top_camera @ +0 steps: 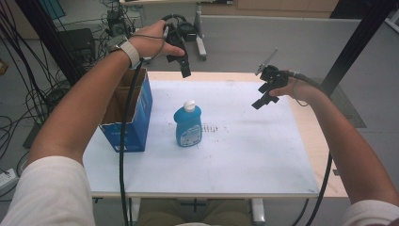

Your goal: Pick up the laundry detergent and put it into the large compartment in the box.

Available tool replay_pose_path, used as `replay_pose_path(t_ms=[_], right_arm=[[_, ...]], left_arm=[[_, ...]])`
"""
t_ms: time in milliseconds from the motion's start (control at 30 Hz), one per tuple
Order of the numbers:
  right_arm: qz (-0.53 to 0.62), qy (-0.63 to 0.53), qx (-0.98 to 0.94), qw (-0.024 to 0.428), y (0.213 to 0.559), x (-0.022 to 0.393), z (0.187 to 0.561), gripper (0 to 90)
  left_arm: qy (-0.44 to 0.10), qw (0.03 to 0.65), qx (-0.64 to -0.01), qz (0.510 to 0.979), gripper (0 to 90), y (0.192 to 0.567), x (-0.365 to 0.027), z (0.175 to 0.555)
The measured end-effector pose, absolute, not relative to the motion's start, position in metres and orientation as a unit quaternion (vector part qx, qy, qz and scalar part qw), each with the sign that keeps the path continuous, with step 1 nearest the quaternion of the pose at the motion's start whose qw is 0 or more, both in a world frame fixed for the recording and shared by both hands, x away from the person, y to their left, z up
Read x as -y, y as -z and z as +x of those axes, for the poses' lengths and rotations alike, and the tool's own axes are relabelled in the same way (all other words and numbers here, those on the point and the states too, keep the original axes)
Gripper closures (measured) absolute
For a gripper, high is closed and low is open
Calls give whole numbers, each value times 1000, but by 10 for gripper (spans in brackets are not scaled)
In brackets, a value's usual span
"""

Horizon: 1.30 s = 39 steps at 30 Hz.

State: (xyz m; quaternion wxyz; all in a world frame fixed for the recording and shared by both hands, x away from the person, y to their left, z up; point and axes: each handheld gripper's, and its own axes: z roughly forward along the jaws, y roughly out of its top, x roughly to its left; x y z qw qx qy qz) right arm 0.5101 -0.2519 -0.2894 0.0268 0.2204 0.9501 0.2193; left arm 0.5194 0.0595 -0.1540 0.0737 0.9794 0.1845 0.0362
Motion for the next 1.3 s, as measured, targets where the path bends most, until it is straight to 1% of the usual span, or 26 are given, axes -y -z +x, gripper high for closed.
replay_pose_path(t_ms=[1300], right_arm=[[223, -222, -949, 30, 285, 252, 504, 85]], left_arm=[[-42, 80, -188, 978, 88, 147, -60, 510]])
